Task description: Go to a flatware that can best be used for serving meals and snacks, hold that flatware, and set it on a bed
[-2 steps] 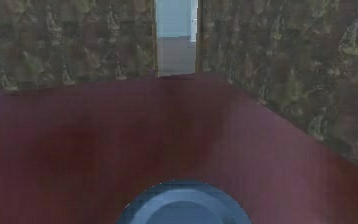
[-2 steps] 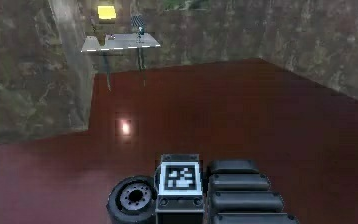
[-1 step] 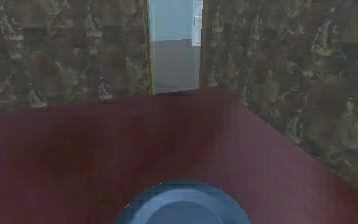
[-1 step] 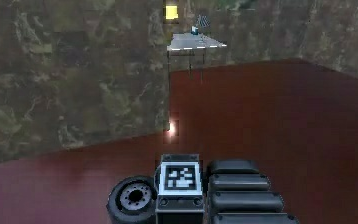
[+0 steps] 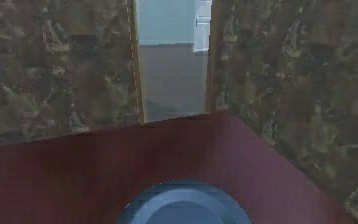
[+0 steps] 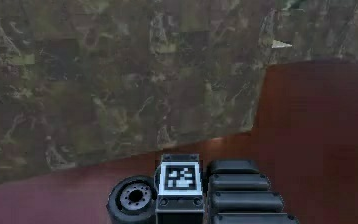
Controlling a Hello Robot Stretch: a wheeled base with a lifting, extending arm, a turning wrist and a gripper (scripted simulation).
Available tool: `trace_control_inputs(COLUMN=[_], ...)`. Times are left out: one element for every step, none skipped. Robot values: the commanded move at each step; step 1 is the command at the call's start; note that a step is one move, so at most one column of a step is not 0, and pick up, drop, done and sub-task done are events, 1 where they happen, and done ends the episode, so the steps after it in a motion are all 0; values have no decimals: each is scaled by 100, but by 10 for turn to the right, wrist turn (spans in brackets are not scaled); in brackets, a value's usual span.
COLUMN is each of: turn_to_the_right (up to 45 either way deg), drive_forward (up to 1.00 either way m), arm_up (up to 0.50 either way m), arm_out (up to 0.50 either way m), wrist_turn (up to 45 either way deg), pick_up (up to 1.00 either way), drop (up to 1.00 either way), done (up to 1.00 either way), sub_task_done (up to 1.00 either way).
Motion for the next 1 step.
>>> trace_control_inputs(turn_to_the_right=[0], drive_forward=[100], arm_up=[0], arm_out=[0], wrist_turn=[0], pick_up=[0], drop=[0], done=[0], sub_task_done=[0])
